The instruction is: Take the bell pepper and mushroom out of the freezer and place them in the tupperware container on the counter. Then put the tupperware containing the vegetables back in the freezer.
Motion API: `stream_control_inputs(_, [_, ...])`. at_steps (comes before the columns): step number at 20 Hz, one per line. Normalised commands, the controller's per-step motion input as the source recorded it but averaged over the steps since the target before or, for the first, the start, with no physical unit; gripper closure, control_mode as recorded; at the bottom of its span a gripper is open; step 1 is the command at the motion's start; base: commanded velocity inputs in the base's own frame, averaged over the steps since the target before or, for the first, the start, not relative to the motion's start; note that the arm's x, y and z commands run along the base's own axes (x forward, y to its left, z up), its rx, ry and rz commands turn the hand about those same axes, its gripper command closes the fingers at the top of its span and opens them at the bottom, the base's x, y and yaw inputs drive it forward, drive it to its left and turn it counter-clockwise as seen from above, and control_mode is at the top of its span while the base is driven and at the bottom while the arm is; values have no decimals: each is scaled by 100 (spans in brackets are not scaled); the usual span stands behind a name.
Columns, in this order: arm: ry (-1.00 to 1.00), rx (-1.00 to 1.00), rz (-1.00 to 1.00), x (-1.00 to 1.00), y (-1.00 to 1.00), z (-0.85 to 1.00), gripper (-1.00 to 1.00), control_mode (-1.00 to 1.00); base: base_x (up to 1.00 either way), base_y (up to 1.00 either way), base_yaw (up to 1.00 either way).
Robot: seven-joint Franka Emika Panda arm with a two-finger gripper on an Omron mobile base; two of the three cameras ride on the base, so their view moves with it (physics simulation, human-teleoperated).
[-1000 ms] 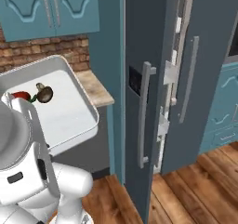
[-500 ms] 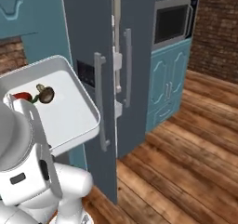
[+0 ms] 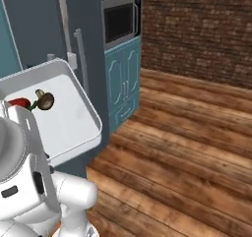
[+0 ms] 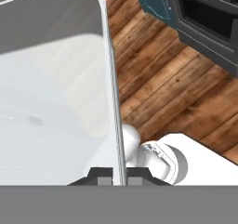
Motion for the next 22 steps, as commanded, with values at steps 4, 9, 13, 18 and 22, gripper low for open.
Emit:
stream_control_inputs(4, [0, 0, 0, 0, 0, 0, 100, 100, 76, -54, -33])
stream_control_inputs(9, [0, 0, 0, 0, 0, 0, 100, 100, 100, -35, -25])
stream_control_inputs(13, [0, 0, 0, 0, 0, 0, 100, 100, 100, -40, -14])
stream_control_inputs(18, [0, 0, 0, 0, 0, 0, 100, 100, 100, -38, 10])
stream_control_inputs(22, [0, 0, 0, 0, 0, 0, 100, 100, 98, -48, 41])
